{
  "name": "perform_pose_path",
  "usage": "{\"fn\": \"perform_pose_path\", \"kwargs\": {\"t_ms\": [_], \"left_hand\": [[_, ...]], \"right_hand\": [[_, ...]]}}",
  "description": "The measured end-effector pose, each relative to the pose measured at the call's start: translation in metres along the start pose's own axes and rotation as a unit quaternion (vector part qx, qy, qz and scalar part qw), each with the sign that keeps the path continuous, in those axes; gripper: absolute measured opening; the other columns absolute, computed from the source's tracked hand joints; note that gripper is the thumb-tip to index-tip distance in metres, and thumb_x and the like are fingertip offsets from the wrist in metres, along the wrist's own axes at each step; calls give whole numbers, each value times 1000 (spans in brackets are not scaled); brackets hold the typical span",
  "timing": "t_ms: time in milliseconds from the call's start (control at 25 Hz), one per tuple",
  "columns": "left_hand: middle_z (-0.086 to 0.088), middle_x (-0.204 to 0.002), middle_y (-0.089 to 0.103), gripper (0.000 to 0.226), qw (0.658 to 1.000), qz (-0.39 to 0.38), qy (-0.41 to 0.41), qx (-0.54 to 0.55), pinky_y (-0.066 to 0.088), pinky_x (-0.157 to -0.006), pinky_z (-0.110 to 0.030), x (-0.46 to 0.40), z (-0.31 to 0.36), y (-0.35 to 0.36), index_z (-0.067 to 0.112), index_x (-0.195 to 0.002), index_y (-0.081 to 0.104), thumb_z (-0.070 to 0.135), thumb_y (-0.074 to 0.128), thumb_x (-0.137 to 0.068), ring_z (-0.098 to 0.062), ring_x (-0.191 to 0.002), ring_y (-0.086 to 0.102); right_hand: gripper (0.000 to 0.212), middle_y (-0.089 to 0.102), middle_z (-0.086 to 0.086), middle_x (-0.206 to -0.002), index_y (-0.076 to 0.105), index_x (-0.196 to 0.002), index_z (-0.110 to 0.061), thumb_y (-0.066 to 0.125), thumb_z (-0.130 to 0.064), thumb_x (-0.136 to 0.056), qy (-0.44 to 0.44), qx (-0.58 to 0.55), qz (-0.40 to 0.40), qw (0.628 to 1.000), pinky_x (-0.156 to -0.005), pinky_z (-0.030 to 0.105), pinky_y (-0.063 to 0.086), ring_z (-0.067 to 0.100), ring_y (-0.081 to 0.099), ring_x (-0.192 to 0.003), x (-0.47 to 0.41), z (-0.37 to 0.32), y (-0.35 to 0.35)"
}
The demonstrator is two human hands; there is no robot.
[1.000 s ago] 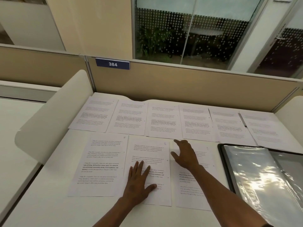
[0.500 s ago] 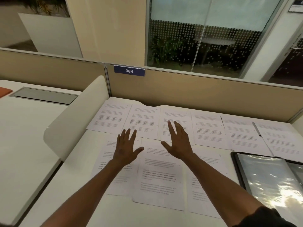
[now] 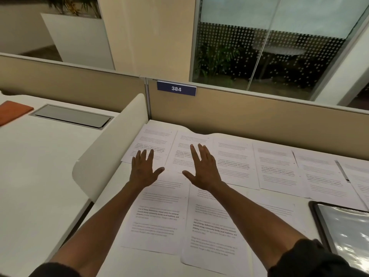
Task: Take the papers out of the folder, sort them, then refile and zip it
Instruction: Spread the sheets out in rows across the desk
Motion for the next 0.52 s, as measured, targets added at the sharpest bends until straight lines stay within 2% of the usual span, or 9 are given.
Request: {"fn": "perform_pose_path", "kwargs": {"t_ms": [200,280,400,520], "left_hand": [[-16,-149,46,69,999,-33,-23,-11,17,-120,-46,-28,-22,19,9,-144,47,52,60,-92,-35,-145,29],[-16,-144,51,65,999,-42,-31,6,21,-119,-45,-41,-22,29,8,-141,50,49,61,-92,-34,-142,35],[-20,-151,42,70,995,-39,-81,40,19,-120,-43,-52,-23,36,7,-147,42,48,59,-93,-34,-145,30],[-24,-161,18,81,988,-34,-147,45,9,-122,-45,-62,-37,40,8,-155,26,55,54,-95,-37,-151,11]], "right_hand": [[96,-8,6,-169,-8,-160,-28,48,-67,-92,18,-39,-19,999,-125,50,11,27,-9,-155,-15,-16,34],[95,-7,4,-169,-7,-160,-28,46,-68,-92,27,-49,-26,998,-125,49,9,26,-8,-156,-18,-17,49],[92,-5,2,-169,-3,-160,-27,45,-67,-94,32,-50,-28,998,-124,47,6,24,-6,-156,-27,-14,62],[86,-4,1,-169,0,-161,-24,43,-61,-97,19,-43,-43,998,-125,49,7,23,-6,-156,-42,-17,68]]}}
Point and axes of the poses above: each hand's wrist, its own x-axis away from the middle knuckle, its own y-axis out of the palm, z = x × y, the point moved 1 cm from there along -x, towards the middle knuckle
